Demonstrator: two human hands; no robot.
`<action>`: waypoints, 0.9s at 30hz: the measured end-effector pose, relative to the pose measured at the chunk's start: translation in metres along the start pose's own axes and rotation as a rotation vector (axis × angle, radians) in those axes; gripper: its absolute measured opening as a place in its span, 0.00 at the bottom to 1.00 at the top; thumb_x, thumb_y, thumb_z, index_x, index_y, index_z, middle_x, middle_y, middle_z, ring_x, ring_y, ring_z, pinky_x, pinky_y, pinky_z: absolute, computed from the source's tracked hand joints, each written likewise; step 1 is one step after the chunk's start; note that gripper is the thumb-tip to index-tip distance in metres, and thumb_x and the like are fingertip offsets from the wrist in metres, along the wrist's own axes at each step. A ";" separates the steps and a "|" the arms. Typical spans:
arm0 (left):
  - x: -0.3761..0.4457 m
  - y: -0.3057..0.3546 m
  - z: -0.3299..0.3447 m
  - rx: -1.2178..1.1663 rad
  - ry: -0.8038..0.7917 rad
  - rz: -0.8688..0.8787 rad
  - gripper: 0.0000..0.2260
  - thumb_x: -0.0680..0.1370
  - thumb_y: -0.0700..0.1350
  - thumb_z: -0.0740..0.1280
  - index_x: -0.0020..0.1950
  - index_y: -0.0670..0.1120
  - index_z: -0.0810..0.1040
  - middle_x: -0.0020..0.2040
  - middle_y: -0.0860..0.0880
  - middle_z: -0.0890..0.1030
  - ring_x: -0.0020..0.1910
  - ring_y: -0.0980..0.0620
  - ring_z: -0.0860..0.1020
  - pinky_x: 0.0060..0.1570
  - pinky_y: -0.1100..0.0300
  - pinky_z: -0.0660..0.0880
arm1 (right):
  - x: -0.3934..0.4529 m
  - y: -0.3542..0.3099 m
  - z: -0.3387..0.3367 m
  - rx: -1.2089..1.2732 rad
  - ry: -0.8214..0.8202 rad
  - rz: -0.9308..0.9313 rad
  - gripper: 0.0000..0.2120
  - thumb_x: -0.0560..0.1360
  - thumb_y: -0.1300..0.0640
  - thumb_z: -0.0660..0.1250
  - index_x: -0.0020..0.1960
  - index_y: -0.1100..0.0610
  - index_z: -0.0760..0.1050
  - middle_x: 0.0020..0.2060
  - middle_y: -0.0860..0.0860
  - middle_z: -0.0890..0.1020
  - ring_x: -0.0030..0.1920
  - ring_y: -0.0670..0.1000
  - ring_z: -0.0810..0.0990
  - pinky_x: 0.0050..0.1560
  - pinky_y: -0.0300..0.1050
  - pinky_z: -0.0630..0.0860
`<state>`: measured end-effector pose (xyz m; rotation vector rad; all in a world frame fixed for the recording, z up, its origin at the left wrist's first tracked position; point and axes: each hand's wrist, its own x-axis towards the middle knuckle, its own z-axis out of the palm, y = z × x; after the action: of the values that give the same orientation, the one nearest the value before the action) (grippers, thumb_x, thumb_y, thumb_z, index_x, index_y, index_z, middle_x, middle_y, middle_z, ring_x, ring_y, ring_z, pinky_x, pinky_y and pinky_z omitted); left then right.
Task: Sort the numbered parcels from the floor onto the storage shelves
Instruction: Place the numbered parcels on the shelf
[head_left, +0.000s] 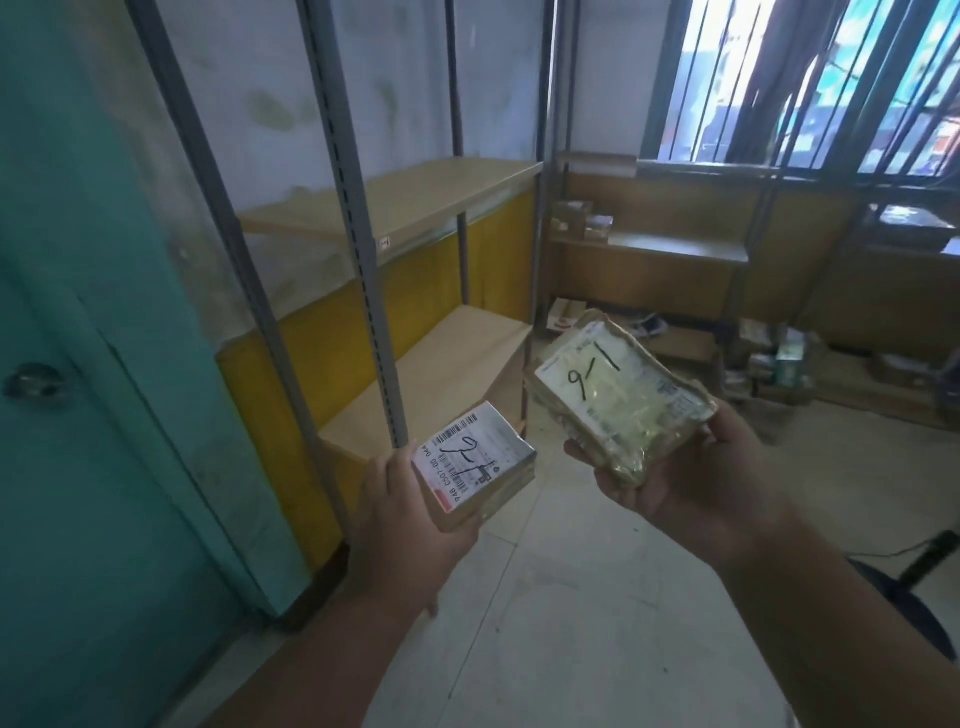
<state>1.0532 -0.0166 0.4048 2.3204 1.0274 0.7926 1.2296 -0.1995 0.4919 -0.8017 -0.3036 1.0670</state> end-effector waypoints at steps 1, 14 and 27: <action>0.016 0.006 0.010 0.016 0.008 0.023 0.46 0.66 0.63 0.77 0.76 0.50 0.58 0.68 0.51 0.64 0.62 0.54 0.69 0.51 0.58 0.79 | 0.015 -0.010 -0.006 0.009 -0.004 -0.002 0.27 0.80 0.41 0.51 0.66 0.54 0.78 0.65 0.62 0.78 0.61 0.68 0.78 0.48 0.53 0.79; 0.262 0.121 0.143 0.017 0.049 0.182 0.48 0.63 0.60 0.80 0.76 0.47 0.62 0.65 0.48 0.68 0.61 0.52 0.70 0.54 0.58 0.74 | 0.195 -0.183 -0.088 -0.013 -0.082 -0.093 0.28 0.77 0.41 0.55 0.70 0.54 0.74 0.67 0.62 0.76 0.60 0.67 0.78 0.46 0.51 0.79; 0.350 0.195 0.162 0.217 0.404 0.007 0.47 0.62 0.57 0.81 0.76 0.47 0.65 0.64 0.54 0.67 0.57 0.65 0.61 0.59 0.65 0.62 | 0.384 -0.317 -0.118 -0.049 -0.517 0.105 0.28 0.80 0.39 0.52 0.74 0.51 0.69 0.70 0.58 0.74 0.69 0.66 0.71 0.55 0.54 0.74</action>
<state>1.4518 0.1064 0.5185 2.3966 1.3316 1.2426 1.6895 0.0062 0.5799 -0.5789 -0.7326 1.3638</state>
